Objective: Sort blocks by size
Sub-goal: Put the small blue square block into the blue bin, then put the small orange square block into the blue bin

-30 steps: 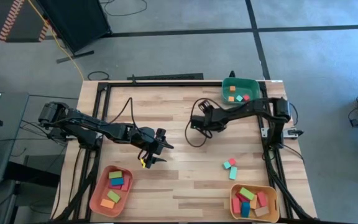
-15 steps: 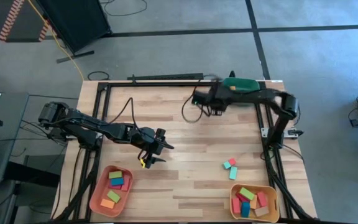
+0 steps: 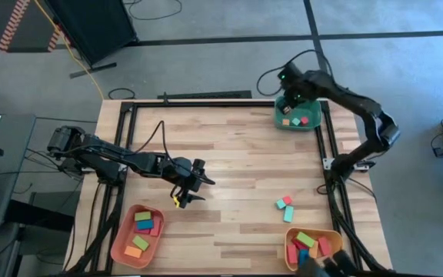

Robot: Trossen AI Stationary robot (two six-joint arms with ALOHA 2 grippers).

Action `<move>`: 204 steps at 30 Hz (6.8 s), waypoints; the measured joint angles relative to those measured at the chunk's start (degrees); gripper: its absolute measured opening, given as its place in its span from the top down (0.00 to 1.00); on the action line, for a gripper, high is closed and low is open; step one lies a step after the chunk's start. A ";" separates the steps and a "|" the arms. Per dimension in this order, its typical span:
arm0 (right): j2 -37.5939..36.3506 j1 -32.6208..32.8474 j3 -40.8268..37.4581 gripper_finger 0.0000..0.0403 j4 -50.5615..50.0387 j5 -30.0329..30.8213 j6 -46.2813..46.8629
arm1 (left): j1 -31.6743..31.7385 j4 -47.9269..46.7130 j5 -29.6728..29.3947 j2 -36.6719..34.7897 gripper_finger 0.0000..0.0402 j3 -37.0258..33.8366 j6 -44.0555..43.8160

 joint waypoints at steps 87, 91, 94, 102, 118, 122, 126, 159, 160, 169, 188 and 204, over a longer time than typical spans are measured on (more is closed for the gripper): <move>1.87 77.58 -19.65 0.45 -11.06 -15.11 54.94 | -0.02 8.00 4.13 1.66 0.27 0.09 -6.29; 1.89 78.40 -21.74 0.48 -9.61 -15.46 55.65 | -0.02 12.67 4.92 6.56 0.27 0.17 -6.79; 1.89 78.45 -23.08 0.49 -8.49 -15.71 55.66 | -0.02 14.66 4.93 11.12 0.27 0.95 -6.80; 1.89 77.63 -26.87 0.52 -3.22 -15.82 55.35 | -0.02 15.47 4.91 20.73 0.27 7.99 -7.00; 1.74 74.38 -29.46 0.59 9.53 -15.48 49.47 | -0.09 13.37 6.29 25.16 0.27 14.38 -7.28; 1.74 74.22 -29.44 0.59 14.45 -15.45 48.02 | -0.07 14.15 6.27 25.16 0.27 14.38 -7.45; 1.74 74.20 -29.44 0.59 19.22 -15.29 46.59 | -0.08 15.37 6.27 25.16 0.27 14.38 -7.62; 1.76 75.54 -16.25 0.59 10.88 -4.58 45.80 | 1.42 20.20 6.17 25.22 0.27 14.32 -5.26; 1.76 76.19 -15.16 0.59 10.46 -4.47 46.12 | 1.65 20.55 6.19 25.22 0.27 14.32 -5.26; 1.76 82.52 -11.21 0.59 8.93 -3.03 50.40 | 2.99 21.44 6.16 25.22 0.27 14.32 -5.22; 9.40 80.05 -11.26 0.40 11.39 4.50 53.22 | 2.97 7.24 5.34 23.82 0.27 14.25 -3.11; 15.44 72.22 -11.30 0.34 10.41 2.06 50.18 | 2.81 -2.13 5.42 18.45 0.27 14.29 -1.17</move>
